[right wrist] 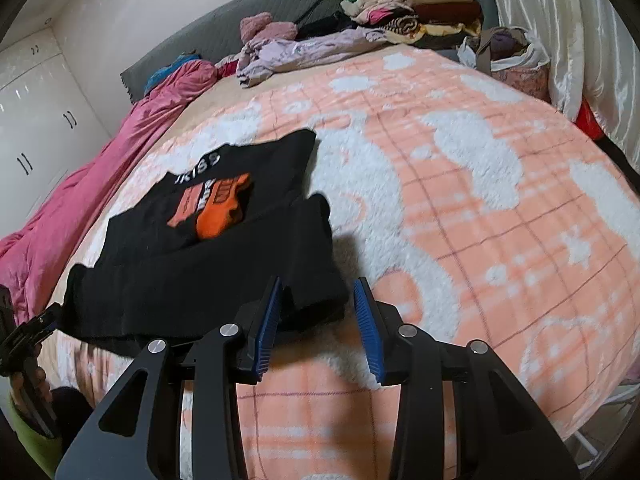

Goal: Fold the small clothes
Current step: 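Lift the hem with both tools and fold it toward the collar, then lay the hem near the collar and open both tools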

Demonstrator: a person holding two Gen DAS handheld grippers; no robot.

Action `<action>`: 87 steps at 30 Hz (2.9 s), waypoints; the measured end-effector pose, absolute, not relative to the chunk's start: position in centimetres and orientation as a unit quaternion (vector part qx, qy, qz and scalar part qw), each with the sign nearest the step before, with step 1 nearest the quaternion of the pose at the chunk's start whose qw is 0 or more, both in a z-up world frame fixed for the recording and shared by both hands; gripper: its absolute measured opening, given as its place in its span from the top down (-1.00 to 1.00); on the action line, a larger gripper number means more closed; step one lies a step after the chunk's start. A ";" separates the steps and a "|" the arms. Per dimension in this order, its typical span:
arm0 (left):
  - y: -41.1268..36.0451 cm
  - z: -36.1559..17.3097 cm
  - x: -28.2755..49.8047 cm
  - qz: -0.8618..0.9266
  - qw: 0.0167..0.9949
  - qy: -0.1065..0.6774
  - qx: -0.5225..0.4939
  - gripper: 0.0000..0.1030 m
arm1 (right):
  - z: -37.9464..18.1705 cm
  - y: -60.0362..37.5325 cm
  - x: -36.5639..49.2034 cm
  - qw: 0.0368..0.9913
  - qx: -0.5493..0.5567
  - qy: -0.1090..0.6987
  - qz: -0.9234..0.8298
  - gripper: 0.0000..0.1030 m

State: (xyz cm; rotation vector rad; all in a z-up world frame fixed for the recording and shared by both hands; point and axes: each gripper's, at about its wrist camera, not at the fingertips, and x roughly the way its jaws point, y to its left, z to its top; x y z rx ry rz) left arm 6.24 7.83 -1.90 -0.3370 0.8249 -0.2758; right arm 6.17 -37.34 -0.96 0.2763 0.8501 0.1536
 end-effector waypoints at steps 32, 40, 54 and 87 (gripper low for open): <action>10.0 0.6 9.6 -0.121 0.883 0.383 -0.242 0.91 | 2.9 -36.2 10.6 0.919 0.147 0.348 0.116 0.82; 12.5 1.6 13.1 -0.099 0.870 0.370 -0.310 0.92 | 4.3 -35.8 16.7 0.915 0.183 0.339 0.121 0.82; 14.4 -1.0 20.1 -0.030 0.837 0.414 -0.358 0.91 | 1.9 -34.7 24.9 0.897 0.206 0.383 0.075 0.82; 15.2 -1.7 21.0 -0.041 0.884 0.386 -0.263 -0.02 | -1.0 -34.7 27.0 0.910 0.072 0.408 0.034 -0.03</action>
